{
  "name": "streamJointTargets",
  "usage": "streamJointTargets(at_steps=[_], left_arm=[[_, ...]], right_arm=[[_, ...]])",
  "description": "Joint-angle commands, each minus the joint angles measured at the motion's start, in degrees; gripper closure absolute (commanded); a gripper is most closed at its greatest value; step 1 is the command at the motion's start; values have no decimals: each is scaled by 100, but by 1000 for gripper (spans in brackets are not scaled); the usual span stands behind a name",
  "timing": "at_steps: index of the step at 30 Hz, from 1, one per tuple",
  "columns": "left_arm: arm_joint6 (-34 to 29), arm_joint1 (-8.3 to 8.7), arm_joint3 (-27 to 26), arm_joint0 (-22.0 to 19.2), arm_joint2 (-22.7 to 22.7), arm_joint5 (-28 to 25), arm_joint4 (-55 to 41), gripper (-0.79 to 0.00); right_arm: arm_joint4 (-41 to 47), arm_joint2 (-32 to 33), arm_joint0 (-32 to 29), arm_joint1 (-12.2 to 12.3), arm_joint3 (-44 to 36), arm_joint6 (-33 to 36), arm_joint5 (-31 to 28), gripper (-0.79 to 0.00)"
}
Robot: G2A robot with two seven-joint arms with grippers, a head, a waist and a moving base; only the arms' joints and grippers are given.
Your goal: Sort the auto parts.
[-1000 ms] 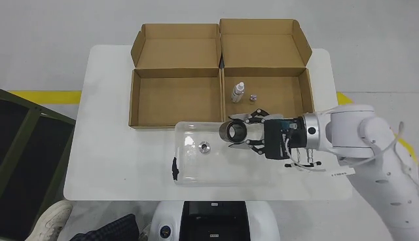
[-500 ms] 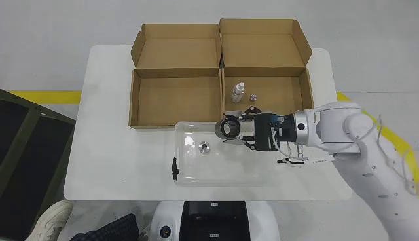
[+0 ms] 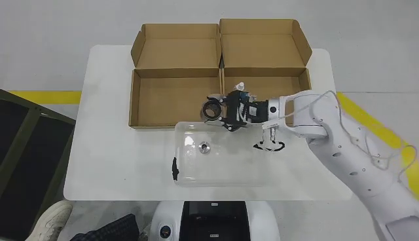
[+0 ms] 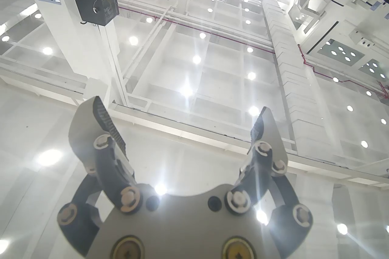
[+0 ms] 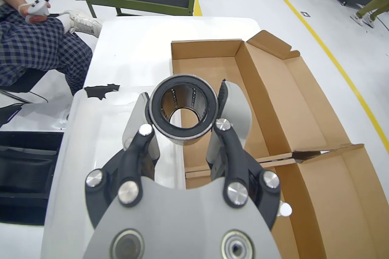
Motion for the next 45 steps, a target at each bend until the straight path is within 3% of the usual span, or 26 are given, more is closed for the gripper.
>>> streamJointTargets(at_steps=[1, 9, 26, 39, 45], left_arm=[[0, 0, 0, 0, 0, 0, 0, -785], [0, 0, 0, 0, 0, 0, 0, -785], [0, 0, 0, 0, 0, 0, 0, -785], [0, 0, 0, 0, 0, 0, 0, -785], [0, 0, 0, 0, 0, 0, 0, -785]], right_arm=[[-32, -168, 141, -84, 170, 5, 197, 0], [-306, -765, 569, -410, 739, 295, 936, 0], [-108, -1381, 1052, -952, 1929, 526, 1212, 0], [-171, -1494, 1092, -1170, 2358, 752, 1163, -3], [-121, -1504, 1095, -1257, 2504, 917, 1193, -135]])
